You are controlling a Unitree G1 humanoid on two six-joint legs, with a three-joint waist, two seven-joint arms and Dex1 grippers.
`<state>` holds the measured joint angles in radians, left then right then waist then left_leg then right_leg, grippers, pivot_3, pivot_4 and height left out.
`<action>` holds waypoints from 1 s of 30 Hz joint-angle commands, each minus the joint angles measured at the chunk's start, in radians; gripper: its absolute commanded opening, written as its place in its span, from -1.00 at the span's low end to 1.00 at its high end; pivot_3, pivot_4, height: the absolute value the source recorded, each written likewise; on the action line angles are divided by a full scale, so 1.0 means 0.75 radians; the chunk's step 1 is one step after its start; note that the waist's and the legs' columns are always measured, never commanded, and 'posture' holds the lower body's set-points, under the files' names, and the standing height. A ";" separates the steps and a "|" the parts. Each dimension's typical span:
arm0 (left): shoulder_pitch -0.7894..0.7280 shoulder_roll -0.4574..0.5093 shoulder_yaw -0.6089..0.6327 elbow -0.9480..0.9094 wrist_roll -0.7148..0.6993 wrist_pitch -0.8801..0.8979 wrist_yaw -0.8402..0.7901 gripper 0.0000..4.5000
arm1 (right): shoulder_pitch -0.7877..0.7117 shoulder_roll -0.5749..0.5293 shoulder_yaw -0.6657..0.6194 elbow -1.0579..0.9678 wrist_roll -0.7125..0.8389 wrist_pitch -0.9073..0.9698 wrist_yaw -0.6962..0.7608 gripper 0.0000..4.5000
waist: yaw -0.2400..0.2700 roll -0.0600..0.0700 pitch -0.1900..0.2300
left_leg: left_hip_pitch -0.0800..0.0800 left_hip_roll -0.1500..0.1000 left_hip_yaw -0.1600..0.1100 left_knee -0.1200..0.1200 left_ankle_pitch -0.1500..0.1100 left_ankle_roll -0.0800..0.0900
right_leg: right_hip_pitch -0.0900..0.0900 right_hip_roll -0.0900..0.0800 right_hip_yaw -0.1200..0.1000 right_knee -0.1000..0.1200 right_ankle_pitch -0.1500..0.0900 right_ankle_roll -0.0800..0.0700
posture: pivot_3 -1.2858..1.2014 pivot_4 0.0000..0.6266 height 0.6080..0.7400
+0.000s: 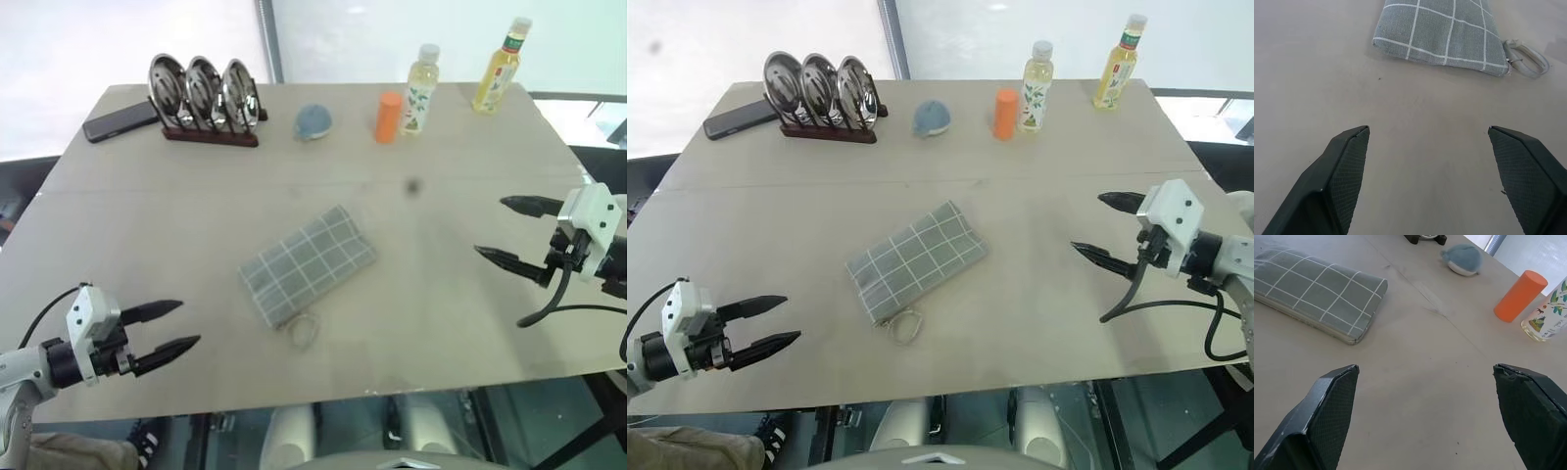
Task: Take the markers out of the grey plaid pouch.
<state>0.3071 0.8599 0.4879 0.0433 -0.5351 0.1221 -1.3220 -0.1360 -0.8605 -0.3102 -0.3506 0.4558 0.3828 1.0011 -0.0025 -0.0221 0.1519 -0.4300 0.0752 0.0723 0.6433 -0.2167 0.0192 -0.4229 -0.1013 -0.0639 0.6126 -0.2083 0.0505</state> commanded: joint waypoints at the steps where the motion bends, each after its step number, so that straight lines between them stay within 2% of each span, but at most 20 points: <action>1: 0.000 0.010 0.018 -0.046 -0.003 -0.013 0.001 0.80 | 0.000 -0.027 -0.022 -0.023 0.029 -0.025 0.027 1.00 | 0.000 0.000 0.000 | 0.000 0.000 0.000 0.000 0.000 0.000 | 0.000 0.000 0.000 0.000 0.000 0.000 | 0.03 -0.52 1.00; 12: -0.167 -0.010 -0.046 0.054 0.060 -0.152 0.021 0.80 | 0.115 0.017 -0.006 -0.142 0.057 -0.111 0.058 1.00 | 0.021 -0.001 0.000 | 0.000 0.000 0.000 0.003 0.000 0.000 | 0.000 0.001 0.000 0.004 0.003 -0.004 | 0.03 -0.52 1.00; 20: -0.271 -0.021 -0.100 0.169 0.116 -0.274 0.025 0.80 | 0.296 -0.004 -0.010 -0.284 0.107 -0.137 0.136 1.00 | 0.023 -0.001 -0.001 | 0.000 0.000 -0.002 0.008 0.000 0.000 | 0.000 0.000 0.000 0.010 0.000 -0.001 | 0.03 -0.52 1.00; 21: -0.287 -0.029 -0.113 0.195 0.158 -0.366 0.030 0.80 | 0.322 -0.007 -0.009 -0.304 0.111 -0.139 0.146 1.00 | 0.023 -0.001 -0.001 | 0.000 0.000 -0.001 0.008 0.000 0.000 | 0.000 0.000 0.000 0.010 0.000 -0.001 | 0.03 -0.52 1.00; 24: -0.393 -0.084 -0.174 0.344 0.360 -0.982 0.051 0.80 | 0.388 0.000 -0.004 -0.367 0.125 -0.133 0.142 1.00 | 0.029 -0.001 -0.002 | 0.000 -0.001 -0.001 0.009 0.000 0.000 | 0.001 -0.001 0.000 0.010 0.001 -0.001 | 0.03 -0.52 1.00; 26: -0.437 -0.100 -0.213 0.443 0.432 -1.296 0.056 0.80 | 0.419 0.001 -0.008 -0.394 0.135 -0.132 0.144 1.00 | 0.029 -0.003 -0.003 | 0.000 -0.001 -0.001 0.010 0.000 0.000 | 0.001 -0.001 0.000 0.010 0.003 -0.005 | 0.03 -0.52 1.00; 30: -0.507 -0.097 -0.312 0.614 0.534 -1.712 0.116 0.80 | 0.525 -0.001 -0.027 -0.468 0.131 -0.206 0.208 1.00 | 0.026 -0.003 -0.003 | 0.000 0.000 -0.001 0.009 0.000 0.000 | 0.002 -0.001 0.000 0.010 0.003 -0.005 | 0.03 -0.52 1.00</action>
<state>-0.0642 0.7791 0.2675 0.4763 -0.1564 -1.0455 -1.2599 0.2455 -0.8562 -0.2953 -0.6530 0.5397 0.2679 1.1332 0.0172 -0.0246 0.1492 -0.4304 0.0749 0.0718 0.6502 -0.2168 0.0195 -0.4217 -0.1021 -0.0639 0.6201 -0.2060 0.0466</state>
